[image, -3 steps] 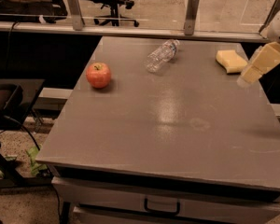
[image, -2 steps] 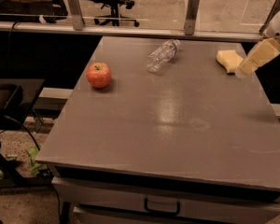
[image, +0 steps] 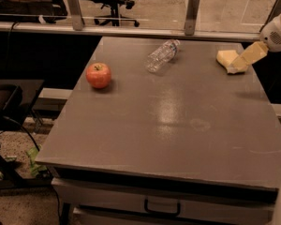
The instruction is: Move sponge near apple
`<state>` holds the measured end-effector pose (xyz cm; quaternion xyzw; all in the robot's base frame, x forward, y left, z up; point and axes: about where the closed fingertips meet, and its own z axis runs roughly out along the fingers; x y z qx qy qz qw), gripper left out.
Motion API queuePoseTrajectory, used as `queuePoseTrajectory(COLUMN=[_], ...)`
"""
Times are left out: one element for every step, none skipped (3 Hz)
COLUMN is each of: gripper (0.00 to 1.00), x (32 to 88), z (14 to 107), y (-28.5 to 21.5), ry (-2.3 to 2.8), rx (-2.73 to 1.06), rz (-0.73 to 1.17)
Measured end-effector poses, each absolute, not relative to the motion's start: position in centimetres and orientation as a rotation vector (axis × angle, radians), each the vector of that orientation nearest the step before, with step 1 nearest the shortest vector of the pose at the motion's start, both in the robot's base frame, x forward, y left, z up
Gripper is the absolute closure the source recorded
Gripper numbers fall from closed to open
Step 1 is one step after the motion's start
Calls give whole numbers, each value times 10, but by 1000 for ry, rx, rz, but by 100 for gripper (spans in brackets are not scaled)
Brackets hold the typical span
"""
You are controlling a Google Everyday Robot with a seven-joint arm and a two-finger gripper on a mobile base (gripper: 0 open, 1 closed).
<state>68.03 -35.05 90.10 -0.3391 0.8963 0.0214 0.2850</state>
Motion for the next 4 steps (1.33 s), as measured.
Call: queuePoseTrajectory(gripper=[0, 0, 0, 18], x=[704, 721, 730, 733], z=[879, 860, 846, 839], y=[-354, -356, -357, -357], ry=[2419, 2444, 2468, 2491], rx=[-837, -793, -776, -776], rz=[84, 100, 102, 104])
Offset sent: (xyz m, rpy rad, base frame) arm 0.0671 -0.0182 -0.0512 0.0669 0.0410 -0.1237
